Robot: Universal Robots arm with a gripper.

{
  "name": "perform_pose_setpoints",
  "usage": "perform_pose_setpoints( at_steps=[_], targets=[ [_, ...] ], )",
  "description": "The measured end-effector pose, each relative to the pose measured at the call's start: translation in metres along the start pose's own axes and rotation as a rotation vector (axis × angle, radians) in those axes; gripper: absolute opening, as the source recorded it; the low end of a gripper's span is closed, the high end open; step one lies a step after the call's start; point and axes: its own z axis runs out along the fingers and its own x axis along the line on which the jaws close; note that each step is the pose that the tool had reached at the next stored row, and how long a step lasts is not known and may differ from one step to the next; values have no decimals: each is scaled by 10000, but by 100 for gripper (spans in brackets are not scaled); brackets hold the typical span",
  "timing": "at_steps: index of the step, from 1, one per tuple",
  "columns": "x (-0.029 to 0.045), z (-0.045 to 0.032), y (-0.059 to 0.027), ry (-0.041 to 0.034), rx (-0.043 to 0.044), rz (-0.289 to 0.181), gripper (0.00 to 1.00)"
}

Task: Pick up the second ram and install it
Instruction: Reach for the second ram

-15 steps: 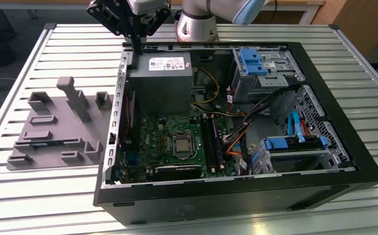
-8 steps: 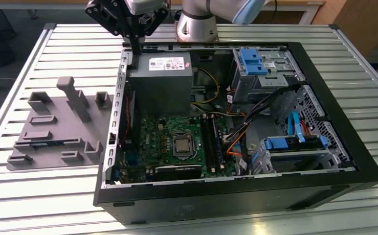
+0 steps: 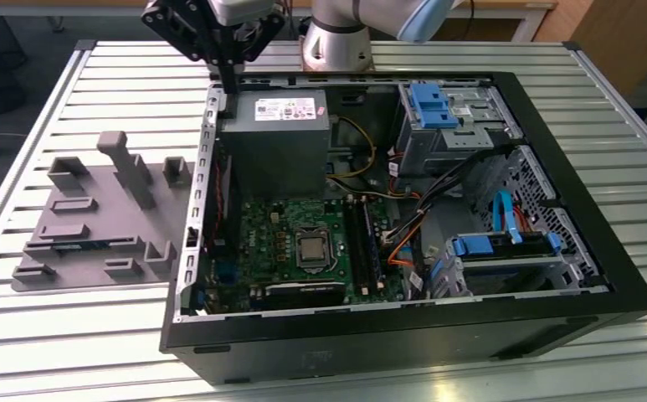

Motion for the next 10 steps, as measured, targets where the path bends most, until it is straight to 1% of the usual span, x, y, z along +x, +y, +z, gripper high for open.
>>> perform_pose_setpoints(
  at_steps=[10],
  targets=[
    [37, 1, -3, 0, 0, 1, 11]
  ],
)
